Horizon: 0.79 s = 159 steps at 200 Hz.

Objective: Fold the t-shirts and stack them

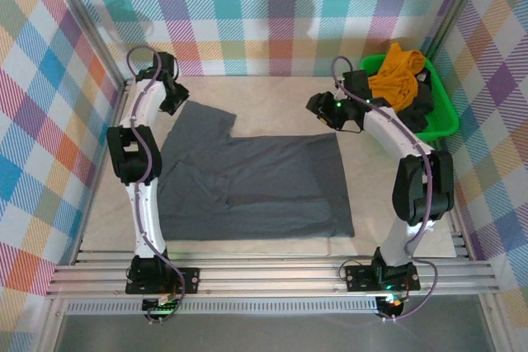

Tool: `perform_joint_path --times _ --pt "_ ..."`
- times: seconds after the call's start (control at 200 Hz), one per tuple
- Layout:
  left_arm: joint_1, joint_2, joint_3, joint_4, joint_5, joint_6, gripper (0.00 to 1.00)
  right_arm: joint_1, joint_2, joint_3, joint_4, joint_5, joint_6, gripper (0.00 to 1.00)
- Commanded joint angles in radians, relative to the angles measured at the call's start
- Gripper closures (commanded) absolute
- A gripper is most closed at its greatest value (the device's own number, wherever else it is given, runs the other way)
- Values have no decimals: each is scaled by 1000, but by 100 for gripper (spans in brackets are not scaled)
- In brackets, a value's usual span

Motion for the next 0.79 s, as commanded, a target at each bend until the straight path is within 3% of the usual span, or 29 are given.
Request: perform_joint_path --times 0.0,0.155,0.39,0.79 --pt "34 118 149 7 -32 44 53 2 -8 23 16 -40 22 48" --pt "51 262 308 47 19 94 49 2 -85 -76 46 -43 46 48" --pt "48 337 324 172 103 86 41 2 -178 -192 24 -38 39 48" --pt "-37 377 326 56 73 80 42 2 -141 -187 30 -72 53 48"
